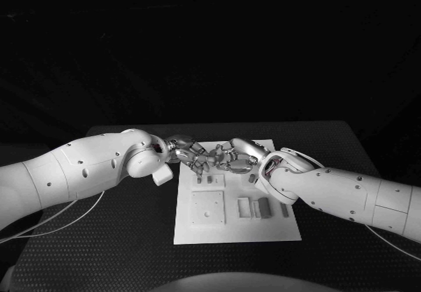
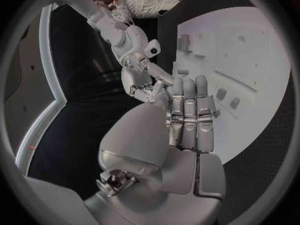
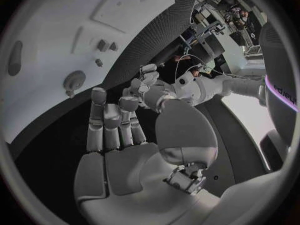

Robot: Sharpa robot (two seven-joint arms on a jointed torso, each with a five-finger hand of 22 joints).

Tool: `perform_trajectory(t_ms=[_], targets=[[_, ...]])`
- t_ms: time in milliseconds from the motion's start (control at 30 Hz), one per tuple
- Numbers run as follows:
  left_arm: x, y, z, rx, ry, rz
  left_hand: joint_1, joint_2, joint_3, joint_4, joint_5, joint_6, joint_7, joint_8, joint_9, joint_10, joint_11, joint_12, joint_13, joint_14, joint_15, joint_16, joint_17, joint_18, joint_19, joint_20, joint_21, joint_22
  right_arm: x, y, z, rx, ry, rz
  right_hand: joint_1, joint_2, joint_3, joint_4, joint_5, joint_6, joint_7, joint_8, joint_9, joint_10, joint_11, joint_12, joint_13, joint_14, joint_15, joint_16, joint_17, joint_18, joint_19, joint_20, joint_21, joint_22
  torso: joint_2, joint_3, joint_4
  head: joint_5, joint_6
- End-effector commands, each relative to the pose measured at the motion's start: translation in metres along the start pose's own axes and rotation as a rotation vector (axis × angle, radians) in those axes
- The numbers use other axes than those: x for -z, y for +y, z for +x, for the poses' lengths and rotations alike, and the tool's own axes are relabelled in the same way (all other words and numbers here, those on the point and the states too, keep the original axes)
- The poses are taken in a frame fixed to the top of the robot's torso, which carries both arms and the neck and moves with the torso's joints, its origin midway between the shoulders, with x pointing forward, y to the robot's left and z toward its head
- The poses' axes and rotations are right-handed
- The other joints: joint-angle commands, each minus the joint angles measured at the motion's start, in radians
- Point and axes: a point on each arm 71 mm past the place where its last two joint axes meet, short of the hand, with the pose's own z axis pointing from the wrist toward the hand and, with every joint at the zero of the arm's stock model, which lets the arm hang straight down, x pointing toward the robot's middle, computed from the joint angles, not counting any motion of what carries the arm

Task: Assemble the parts on the task board

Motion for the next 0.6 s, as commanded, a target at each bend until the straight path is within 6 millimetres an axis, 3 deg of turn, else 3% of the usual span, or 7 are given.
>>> perform_trajectory(t_ms=[33,600], targets=[[0.000,-0.002,0.000,0.008,0.001,0.017,0.006,-0.003,-0.003,-0.005,0.000,0.006,0.000,0.001,-0.001,0.005,0.002,0.001,0.001,0.002,-0.003,0.005,0.001,0.013,0.005,0.002,-0.002,0.001,0.000,-0.001,-0.001,0.033,0.002,-0.005,0.000,0.007,0.002,-0.005,0.007,0.083,-0.039,0.007,0.002,-0.162,-0.061,0.006,-0.002,-0.020,-0.037,0.007,0.001,0.013,0.006,-0.001,0.006,0.016,0.000,-0.0008,0.0003,-0.001,-0.001],[0.010,0.008,-0.017,0.020,-0.056,0.009,-0.004,-0.012,-0.008,0.005,0.000,0.000,0.004,-0.003,-0.003,0.002,0.006,-0.005,0.000,-0.002,-0.001,0.003,0.000,0.011,0.004,0.002,-0.004,0.001,0.002,-0.006,0.006,0.216,0.127,-0.017,0.002,0.006,0.003,-0.005,0.006,0.086,-0.041,0.008,0.003,-0.159,-0.063,0.008,-0.004,-0.017,-0.039,0.009,0.002,0.013,0.009,-0.003,0.007,0.017,0.000,-0.0017,0.0020,0.001,-0.005]])
